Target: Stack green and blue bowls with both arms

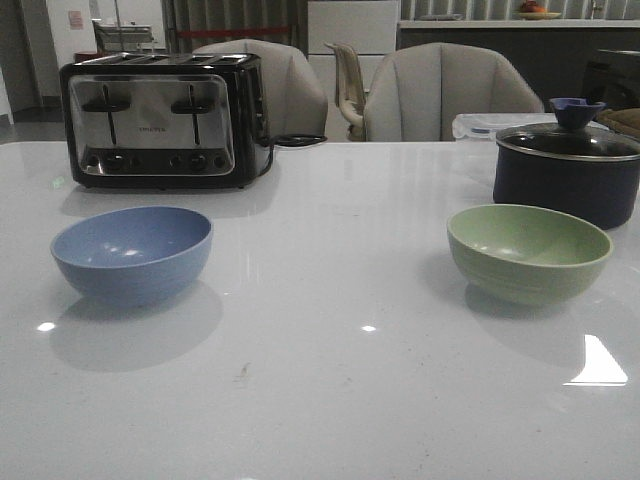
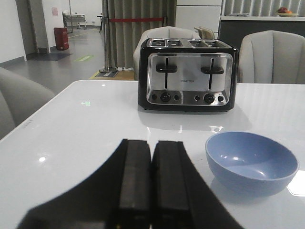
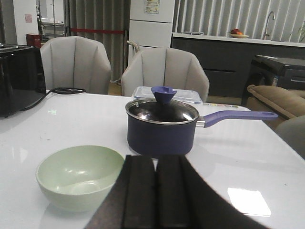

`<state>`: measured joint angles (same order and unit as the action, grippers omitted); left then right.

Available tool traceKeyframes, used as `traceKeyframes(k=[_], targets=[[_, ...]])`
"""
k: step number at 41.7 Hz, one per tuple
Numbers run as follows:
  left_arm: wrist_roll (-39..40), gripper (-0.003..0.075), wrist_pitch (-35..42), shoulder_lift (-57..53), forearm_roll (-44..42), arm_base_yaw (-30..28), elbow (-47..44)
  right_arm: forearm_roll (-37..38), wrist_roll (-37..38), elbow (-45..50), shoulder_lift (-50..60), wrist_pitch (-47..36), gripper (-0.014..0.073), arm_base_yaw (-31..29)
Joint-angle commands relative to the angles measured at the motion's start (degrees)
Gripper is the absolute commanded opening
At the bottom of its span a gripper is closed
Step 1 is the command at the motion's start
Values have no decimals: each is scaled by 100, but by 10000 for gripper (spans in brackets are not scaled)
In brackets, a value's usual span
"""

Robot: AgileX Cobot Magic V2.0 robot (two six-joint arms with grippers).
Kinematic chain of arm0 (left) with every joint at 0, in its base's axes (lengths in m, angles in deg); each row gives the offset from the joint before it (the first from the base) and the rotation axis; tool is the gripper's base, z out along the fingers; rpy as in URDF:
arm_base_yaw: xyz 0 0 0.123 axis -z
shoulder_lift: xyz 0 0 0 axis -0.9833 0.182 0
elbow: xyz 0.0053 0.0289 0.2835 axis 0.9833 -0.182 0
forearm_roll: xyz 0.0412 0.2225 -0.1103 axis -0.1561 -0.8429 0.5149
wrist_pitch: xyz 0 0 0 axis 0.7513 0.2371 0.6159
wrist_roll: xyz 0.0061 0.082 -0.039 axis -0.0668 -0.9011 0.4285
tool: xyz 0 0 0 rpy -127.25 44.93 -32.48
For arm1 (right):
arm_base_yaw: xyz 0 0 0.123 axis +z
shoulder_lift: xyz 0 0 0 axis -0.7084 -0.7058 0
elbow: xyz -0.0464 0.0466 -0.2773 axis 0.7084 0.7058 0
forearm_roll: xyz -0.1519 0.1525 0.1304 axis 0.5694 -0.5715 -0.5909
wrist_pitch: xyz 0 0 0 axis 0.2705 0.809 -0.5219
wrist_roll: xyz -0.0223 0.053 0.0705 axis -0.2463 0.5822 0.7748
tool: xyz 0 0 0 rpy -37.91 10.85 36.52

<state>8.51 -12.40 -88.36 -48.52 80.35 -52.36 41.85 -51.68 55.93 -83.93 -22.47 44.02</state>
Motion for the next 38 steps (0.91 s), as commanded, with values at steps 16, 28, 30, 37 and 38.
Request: traceKeyframes(k=[16, 28, 30, 37, 38], targets=[[34, 102, 538, -125, 49, -18, -117, 39, 0, -5, 124, -528, 45, -34], [34, 102, 637, -125, 49, -18, -117, 39, 0, -5, 124, -528, 45, -34], [34, 102, 745, -125, 49, -18, -117, 39, 0, -5, 124, -528, 45, -34], [34, 102, 1358, -125, 78, -18, -24, 39, -33, -126, 124, -596, 45, -34], [34, 102, 1386, -125, 78, -18, 55, 39, -33, -192, 124, -570, 45, -34]])
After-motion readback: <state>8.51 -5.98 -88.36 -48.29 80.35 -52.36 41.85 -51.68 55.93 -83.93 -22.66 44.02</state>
